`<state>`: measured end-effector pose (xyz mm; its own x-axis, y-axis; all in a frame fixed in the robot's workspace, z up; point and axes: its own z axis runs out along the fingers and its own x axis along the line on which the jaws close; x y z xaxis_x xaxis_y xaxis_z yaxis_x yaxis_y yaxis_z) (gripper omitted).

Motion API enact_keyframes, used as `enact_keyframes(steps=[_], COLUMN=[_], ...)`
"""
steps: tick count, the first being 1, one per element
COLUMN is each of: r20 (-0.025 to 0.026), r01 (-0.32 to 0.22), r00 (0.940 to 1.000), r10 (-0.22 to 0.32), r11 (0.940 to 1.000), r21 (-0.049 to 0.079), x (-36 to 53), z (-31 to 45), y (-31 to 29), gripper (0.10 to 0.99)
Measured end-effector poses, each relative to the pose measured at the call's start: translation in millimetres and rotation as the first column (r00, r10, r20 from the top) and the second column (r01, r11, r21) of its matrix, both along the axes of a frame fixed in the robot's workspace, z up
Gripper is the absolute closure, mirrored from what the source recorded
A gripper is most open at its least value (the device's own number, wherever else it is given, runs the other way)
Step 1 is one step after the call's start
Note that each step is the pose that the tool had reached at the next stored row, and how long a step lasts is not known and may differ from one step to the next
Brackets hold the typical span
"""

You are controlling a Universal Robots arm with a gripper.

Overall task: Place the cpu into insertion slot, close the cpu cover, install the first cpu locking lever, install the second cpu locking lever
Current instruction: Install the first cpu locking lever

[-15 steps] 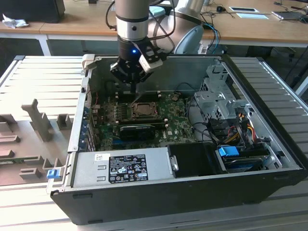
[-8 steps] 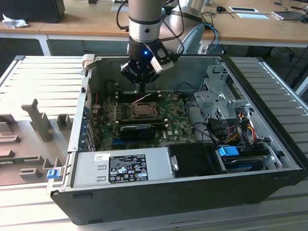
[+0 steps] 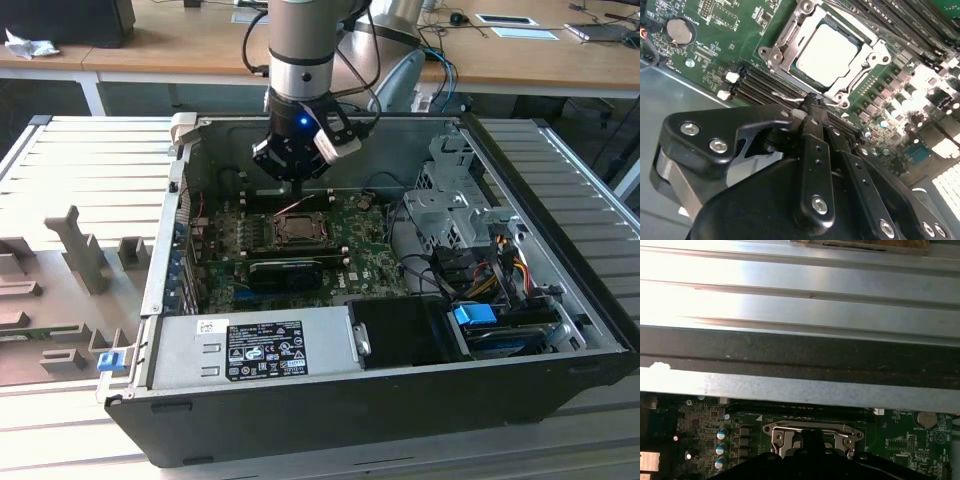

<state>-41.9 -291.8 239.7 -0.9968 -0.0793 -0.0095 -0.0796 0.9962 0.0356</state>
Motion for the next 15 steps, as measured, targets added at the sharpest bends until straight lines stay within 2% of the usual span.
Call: enact_keyframes(steps=[2, 3, 4, 15], r20=[0.0183, 0.0245, 0.0260, 0.0241], r01=[-0.002, -0.002, -0.002, 0.001], r00=[0.9998, 0.9997, 0.9997, 0.9997], r10=[0.002, 0.002, 0.002, -0.001], r11=[1.0000, 1.0000, 1.0000, 1.0000], r21=[0.000, 0.000, 0.001, 0.005], x=[0.0, 0.1, 0.1, 2.2], z=[-0.6, -1.1, -2.7, -11.7], y=[0.0, 0.1, 0.3, 9.9], gripper=[0.980, 0.980, 0.980, 0.980])
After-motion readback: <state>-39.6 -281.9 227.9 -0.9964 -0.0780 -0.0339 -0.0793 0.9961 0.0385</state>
